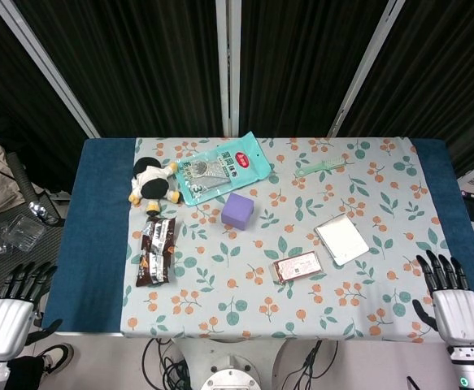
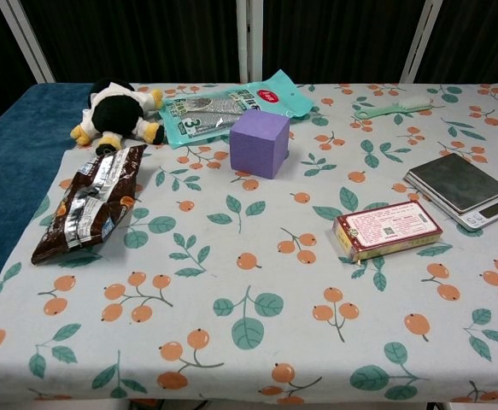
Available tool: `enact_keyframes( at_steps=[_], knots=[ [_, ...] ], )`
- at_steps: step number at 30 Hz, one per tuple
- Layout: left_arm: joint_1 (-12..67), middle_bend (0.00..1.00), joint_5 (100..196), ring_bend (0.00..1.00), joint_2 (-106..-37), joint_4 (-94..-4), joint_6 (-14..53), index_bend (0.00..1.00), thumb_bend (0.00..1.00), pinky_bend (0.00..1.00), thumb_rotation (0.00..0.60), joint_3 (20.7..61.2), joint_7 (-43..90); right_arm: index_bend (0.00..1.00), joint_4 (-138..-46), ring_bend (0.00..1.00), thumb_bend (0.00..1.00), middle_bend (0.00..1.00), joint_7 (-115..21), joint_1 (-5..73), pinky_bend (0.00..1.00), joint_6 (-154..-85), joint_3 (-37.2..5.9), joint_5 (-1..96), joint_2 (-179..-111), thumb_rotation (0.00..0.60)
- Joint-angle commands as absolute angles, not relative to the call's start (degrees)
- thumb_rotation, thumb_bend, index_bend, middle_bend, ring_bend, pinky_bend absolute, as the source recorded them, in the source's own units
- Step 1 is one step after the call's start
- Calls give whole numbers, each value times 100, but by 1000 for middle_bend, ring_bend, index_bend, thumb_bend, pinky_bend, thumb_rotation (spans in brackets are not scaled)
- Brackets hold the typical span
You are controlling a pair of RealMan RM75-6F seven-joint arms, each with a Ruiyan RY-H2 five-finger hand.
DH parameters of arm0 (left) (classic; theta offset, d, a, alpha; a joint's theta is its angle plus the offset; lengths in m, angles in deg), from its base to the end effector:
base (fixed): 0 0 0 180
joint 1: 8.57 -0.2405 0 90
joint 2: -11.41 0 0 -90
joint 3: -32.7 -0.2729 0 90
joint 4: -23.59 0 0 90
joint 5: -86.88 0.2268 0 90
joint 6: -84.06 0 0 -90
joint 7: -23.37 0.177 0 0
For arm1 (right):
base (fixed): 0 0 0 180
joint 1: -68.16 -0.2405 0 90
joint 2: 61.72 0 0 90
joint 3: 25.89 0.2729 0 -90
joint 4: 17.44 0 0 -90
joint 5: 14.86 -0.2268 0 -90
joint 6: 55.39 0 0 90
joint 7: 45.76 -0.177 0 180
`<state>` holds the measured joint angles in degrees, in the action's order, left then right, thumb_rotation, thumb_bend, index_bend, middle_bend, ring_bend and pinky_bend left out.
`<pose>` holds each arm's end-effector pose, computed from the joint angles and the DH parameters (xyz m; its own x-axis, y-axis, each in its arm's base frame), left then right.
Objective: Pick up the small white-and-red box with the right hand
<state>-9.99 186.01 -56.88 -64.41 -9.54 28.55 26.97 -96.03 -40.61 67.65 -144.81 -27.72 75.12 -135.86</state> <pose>-0.3229 0.1503 0.1215 0.4490 0.0114 0.8935 0.8855 -0.1392 -0.4432 -0.3673 -0.1730 0.1066 0.5362 -0.0359 0.8433 -0.8441 -0.0172 0.5360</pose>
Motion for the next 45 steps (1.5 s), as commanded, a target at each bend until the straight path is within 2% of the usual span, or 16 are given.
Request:
enact_keyframes(
  at_steps=[1,3,6,12,25,45],
  knots=[
    [-973,61,18599,0,-5737,-6398,-912,100,106,57,600,2856,2683,0,-9626,0,394,71,-4005,6514,0,-14092,-2740,7567,-13615,600],
    [-973,61,18601,0,-5788,-6355,-894,100,106,57,600,2845,2676,0,-9642,0,502,124,-3917,6363,0,-13850,-2710,7562,-13647,600],
    [-993,60,18597,0,-5827,-6313,-889,100,106,57,600,2815,2672,0,-9686,0,603,169,-3775,6134,0,-13436,-2643,7460,-13733,600],
    [-1069,61,18588,0,-5781,-6312,-1018,101,107,57,600,2806,2659,0,-9703,0,664,221,-3671,5775,0,-12741,-2582,7263,-13898,600],
    [-1051,61,18567,0,-5822,-6292,-957,100,106,57,600,2807,2671,0,-9391,0,711,245,-3877,5368,0,-12226,-2682,7397,-14387,600],
    [-1071,61,18524,0,-5801,-6248,-982,100,107,58,600,2814,2573,0,-9416,0,742,245,-3764,5197,0,-11990,-2759,7251,-14487,600]
  ],
)
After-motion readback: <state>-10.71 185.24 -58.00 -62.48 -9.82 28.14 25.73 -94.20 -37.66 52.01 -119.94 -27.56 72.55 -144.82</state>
